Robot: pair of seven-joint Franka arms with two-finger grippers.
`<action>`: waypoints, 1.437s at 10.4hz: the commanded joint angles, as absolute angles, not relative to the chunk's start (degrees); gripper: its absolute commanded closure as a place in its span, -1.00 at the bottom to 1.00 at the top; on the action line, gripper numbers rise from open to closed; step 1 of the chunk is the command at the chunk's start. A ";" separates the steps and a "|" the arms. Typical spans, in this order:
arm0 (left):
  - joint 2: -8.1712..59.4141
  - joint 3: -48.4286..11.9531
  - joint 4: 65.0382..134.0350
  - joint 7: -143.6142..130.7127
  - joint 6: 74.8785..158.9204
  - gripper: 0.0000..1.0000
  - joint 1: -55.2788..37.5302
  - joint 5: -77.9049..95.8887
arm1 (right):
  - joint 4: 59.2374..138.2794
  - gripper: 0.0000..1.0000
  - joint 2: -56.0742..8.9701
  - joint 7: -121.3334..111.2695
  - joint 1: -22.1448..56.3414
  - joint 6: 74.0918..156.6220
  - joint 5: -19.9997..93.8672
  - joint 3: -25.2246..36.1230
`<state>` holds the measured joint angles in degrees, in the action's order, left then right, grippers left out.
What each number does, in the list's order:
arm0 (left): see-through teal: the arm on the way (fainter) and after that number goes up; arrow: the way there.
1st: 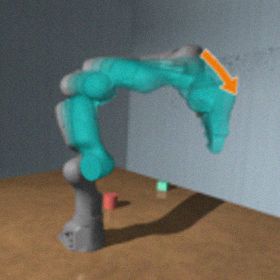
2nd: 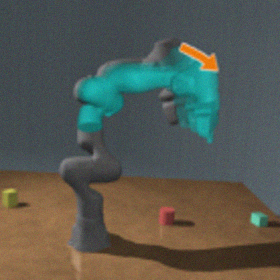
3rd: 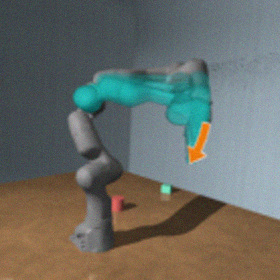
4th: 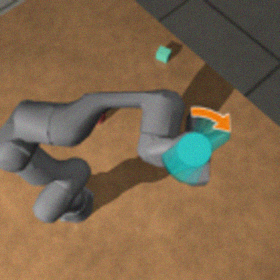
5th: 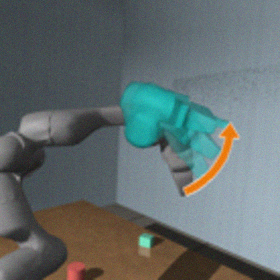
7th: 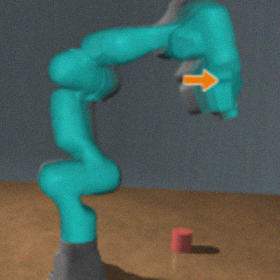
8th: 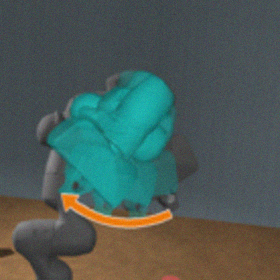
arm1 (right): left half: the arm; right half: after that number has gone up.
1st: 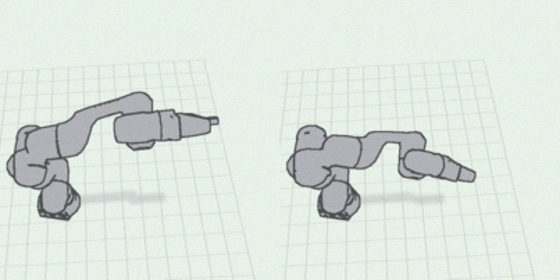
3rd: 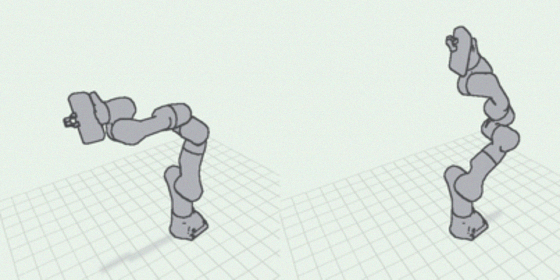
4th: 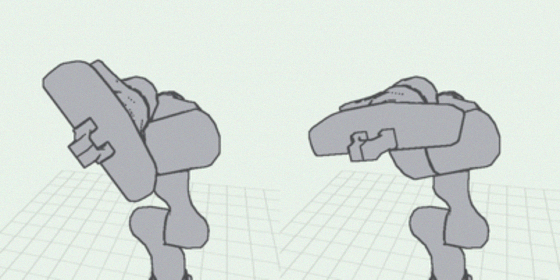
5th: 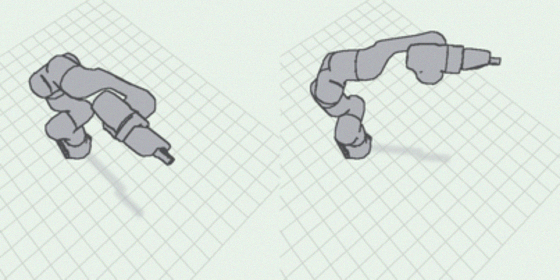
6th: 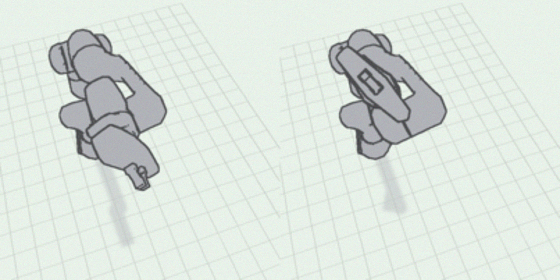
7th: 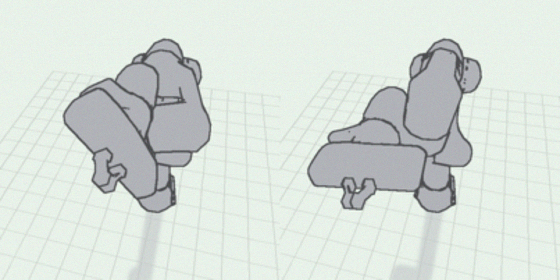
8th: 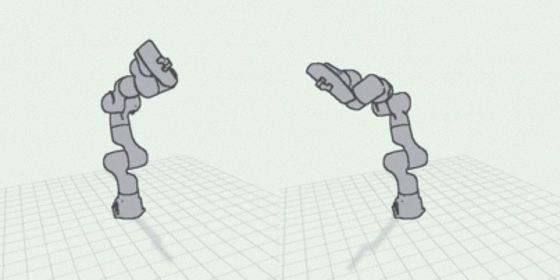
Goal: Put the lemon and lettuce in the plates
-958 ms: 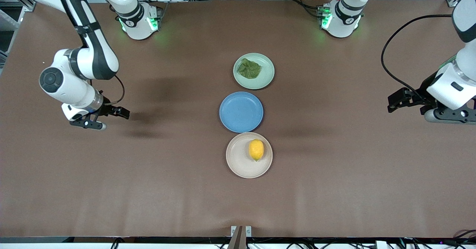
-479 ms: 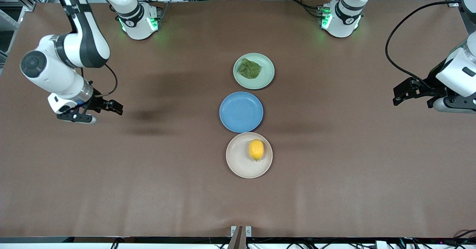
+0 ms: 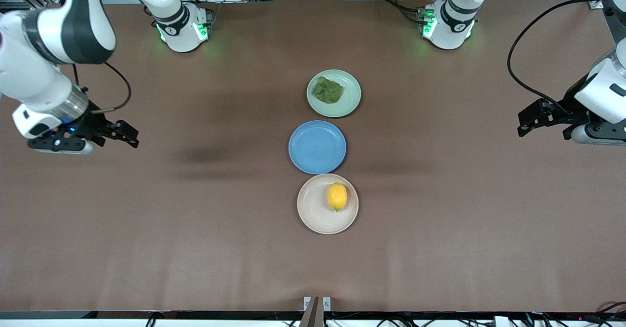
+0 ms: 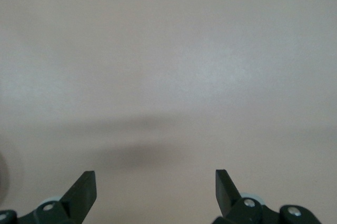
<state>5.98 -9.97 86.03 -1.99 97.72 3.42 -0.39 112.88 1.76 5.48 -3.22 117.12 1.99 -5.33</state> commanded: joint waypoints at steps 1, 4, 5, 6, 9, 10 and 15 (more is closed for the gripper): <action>4.92 -10.37 86.13 -1.76 96.77 -1.00 4.04 0.44 | 102.34 -1.00 2.11 4.92 -2.55 106.39 1.23 -5.36; 4.74 -10.20 86.22 -1.76 96.77 -1.00 3.96 0.70 | 93.72 -1.00 1.76 1.15 -2.46 98.82 0.00 -5.45; 5.01 -10.20 86.22 -1.50 96.77 -1.00 4.13 0.70 | 91.60 -1.00 1.67 1.14 -3.07 96.00 0.17 -5.45; 5.10 -10.20 86.22 -1.32 96.77 -1.00 4.22 0.62 | 91.15 -1.00 1.76 1.40 -2.99 95.37 0.18 -5.45; 5.27 -10.20 86.22 -1.23 96.77 -1.00 4.31 0.70 | 88.25 -1.00 1.58 2.11 -3.08 88.71 0.88 -5.45; 5.27 -10.20 86.31 -1.32 96.77 -1.00 4.31 0.70 | 87.46 -1.00 1.58 2.54 -3.08 86.59 0.97 -5.45; 5.27 -10.20 86.48 -1.41 96.77 -1.00 4.31 0.70 | 87.19 -1.00 1.93 -2.27 -2.99 84.64 0.97 -5.71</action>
<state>5.68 -9.93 86.27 -1.99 97.49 3.70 -0.39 88.96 2.57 -0.34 -2.82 85.98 0.98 -5.32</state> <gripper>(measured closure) 0.000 0.000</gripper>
